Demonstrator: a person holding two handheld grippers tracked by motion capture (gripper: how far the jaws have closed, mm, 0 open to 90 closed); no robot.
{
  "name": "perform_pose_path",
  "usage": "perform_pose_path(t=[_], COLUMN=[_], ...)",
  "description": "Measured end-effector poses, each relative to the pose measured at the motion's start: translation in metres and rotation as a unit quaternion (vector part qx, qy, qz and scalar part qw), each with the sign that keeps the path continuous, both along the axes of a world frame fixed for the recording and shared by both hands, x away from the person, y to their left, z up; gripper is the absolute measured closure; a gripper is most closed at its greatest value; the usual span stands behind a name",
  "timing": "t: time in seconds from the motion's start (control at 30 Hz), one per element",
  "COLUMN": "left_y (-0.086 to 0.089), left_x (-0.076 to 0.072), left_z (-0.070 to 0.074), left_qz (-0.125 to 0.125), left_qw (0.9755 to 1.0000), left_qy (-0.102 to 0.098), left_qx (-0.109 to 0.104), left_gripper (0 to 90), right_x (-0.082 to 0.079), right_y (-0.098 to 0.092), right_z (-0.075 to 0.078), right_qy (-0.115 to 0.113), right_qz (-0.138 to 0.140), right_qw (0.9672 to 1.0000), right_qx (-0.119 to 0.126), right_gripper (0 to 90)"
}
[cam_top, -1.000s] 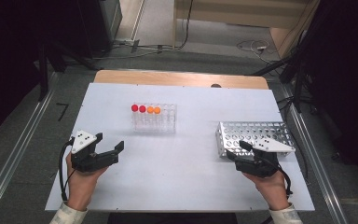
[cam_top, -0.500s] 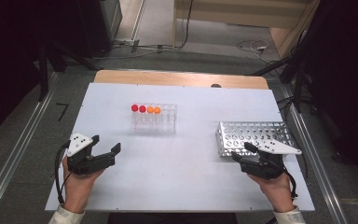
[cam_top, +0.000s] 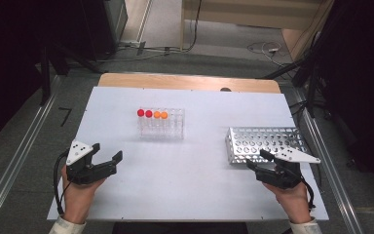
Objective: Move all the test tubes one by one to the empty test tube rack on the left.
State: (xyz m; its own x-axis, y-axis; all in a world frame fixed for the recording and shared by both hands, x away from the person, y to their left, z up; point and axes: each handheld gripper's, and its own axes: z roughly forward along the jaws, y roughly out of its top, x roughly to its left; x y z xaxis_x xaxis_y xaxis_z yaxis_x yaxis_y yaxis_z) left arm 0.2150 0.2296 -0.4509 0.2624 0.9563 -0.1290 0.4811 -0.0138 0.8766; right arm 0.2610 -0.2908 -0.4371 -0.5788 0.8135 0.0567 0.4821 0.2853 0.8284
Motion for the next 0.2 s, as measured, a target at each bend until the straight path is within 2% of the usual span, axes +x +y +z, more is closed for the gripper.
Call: perform_pose_path(t=[0.1,0.2], left_y=[-0.0003,-0.0010], left_x=[0.0001,0.0000], left_z=[-0.0003,-0.0005], left_qz=[0.000,-0.002], left_qw=[1.0000,1.0000], left_qy=[0.000,0.001], left_qx=[0.001,0.002], left_gripper=[17.7,17.7], right_x=[-0.0008,-0.0008], right_y=[-0.0019,-0.0034], right_z=[0.0004,0.0019], right_qy=[-0.002,0.003], right_qz=[-0.004,-0.014], right_qw=[1.0000,0.9999], right_qx=[0.003,0.005], right_gripper=[31.5,24.2])
